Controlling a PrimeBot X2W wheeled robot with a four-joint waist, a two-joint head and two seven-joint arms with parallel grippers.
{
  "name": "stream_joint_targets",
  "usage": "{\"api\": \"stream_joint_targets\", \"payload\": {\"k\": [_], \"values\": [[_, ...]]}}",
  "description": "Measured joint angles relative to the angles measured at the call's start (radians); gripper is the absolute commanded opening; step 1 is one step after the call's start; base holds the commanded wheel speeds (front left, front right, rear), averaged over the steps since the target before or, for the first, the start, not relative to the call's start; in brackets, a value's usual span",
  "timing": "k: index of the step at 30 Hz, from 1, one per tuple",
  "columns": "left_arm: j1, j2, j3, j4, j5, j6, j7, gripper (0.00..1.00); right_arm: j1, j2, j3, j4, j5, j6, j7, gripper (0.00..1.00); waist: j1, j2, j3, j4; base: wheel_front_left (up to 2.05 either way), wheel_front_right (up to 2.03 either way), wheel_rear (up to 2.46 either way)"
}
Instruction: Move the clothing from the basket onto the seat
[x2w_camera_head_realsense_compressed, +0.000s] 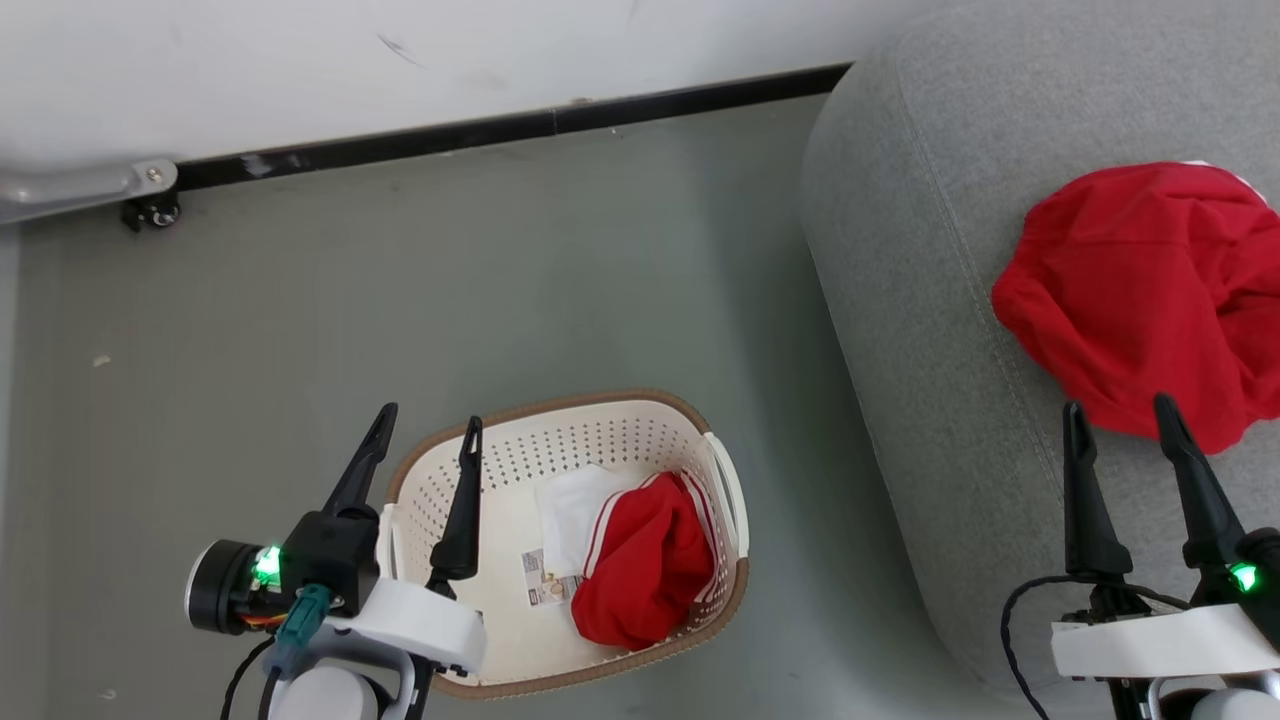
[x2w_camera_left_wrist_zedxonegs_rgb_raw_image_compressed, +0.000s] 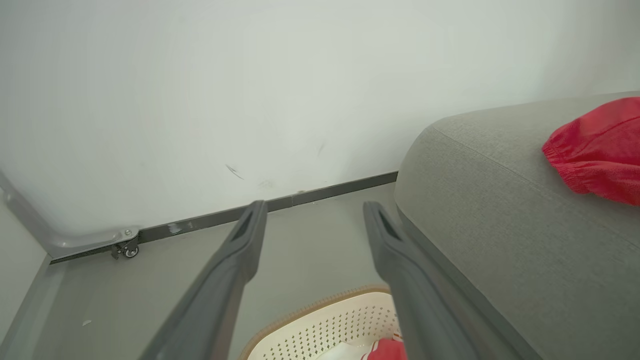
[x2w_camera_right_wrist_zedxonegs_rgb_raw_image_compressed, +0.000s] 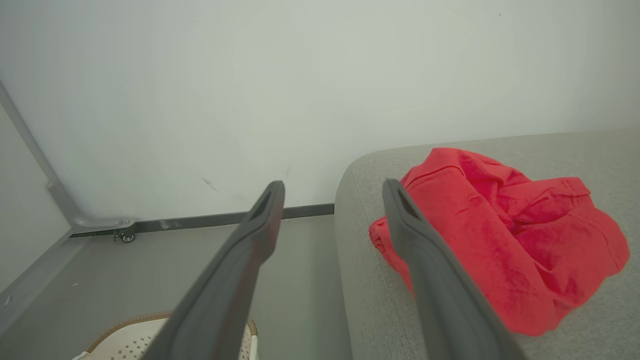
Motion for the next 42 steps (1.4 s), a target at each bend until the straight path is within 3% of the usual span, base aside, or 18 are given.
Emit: {"api": "stream_joint_targets", "payload": {"k": [22, 42], "values": [[-0.112, -0.001, -0.063, 0.122, 0.053, -0.034, 0.017, 1.0, -0.088, 0.002, 0.003, -0.029, 0.037, 0.0, -0.024, 1.0, 0.0, 0.0, 0.154, -0.088, 0.0, 0.0, 0.0], [-0.188, -0.024, -0.146, 0.362, 0.095, -0.077, 0.06, 1.0, -0.184, 0.002, 0.005, -0.043, 0.037, 0.0, -0.037, 1.0, 0.0, 0.0, 0.286, -0.157, 0.0, 0.0, 0.0]]}}
